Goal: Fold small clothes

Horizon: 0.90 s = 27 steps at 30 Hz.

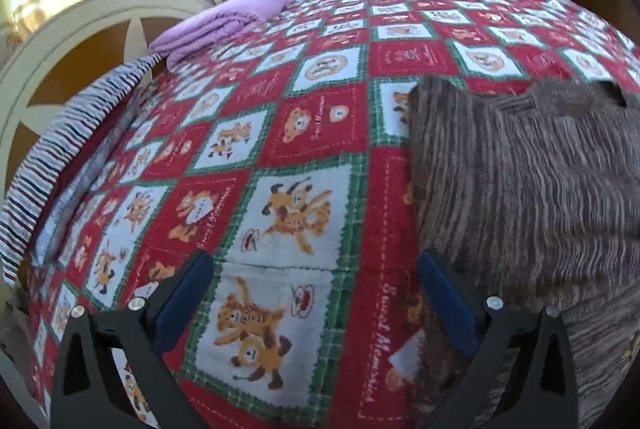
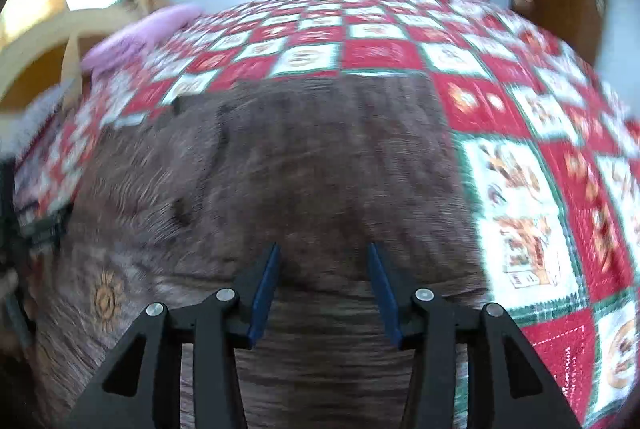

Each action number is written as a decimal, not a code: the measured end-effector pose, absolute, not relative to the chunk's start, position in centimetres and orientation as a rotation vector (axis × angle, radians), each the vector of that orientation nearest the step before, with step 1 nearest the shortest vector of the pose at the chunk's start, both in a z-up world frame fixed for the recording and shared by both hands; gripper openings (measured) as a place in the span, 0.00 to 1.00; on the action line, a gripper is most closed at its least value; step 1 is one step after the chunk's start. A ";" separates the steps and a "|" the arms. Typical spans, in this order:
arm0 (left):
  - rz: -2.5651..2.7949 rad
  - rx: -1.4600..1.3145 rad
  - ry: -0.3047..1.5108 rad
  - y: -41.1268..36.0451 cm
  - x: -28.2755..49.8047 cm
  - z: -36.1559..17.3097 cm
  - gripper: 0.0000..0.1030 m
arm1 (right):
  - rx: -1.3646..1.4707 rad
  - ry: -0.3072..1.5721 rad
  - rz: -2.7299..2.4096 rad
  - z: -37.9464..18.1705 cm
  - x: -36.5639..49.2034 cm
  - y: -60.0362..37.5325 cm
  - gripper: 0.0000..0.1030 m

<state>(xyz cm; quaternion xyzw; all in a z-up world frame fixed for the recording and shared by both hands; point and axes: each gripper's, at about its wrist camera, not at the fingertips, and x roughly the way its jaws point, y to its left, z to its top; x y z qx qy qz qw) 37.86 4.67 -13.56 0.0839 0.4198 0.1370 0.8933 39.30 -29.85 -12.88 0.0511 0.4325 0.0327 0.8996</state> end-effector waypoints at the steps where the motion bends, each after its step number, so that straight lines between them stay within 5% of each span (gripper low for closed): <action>1: 0.288 0.170 0.851 4.8 37.8 -12.9 1.00 | 0.115 0.891 0.055 -12.4 39.2 -30.5 0.46; 5: 0.284 0.218 0.751 4.1 38.8 -10.7 1.00 | 0.124 0.843 0.074 -10.3 39.8 -31.2 0.46; 11: 0.424 0.295 0.878 4.6 43.2 -15.0 1.00 | 0.081 0.951 -0.080 -12.9 45.2 -33.1 0.46; 27: 0.184 0.081 0.824 6.1 29.9 -12.7 1.00 | 0.280 0.947 0.060 -13.2 35.0 -36.0 0.51</action>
